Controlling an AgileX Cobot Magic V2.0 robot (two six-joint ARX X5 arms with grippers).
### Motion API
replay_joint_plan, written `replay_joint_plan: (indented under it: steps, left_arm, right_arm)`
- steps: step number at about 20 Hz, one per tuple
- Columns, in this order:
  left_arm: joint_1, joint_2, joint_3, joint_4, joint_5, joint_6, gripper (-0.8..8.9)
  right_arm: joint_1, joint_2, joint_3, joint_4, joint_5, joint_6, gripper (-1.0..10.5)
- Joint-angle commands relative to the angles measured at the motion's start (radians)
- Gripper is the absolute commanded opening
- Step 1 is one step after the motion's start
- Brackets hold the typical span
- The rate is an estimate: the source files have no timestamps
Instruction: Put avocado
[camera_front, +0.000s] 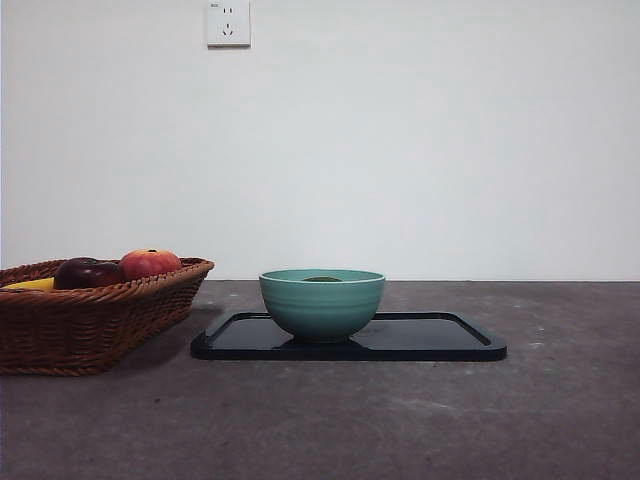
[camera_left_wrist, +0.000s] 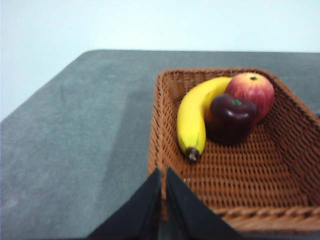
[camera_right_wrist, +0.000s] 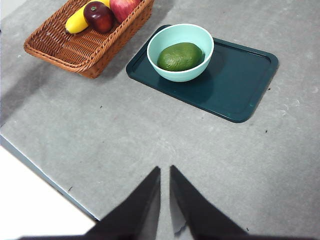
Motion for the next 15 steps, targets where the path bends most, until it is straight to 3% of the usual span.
replay_joint_plan:
  steps: [1,7,15]
  left_arm:
    - [0.003,-0.008,-0.011,0.017,0.002,-0.027,0.19]
    - [0.024,-0.008,-0.023,0.013,0.056,-0.06,0.19]
    - [0.027,-0.008,-0.023,-0.011,0.102,-0.007,0.18]
  right_arm:
    - [0.011,0.003,0.006,0.01,0.005,0.009,0.3]
    - [0.011,0.003,0.006,0.01,0.005,0.009,0.3]
    - [0.011,0.003,0.006,0.01,0.005,0.009,0.3]
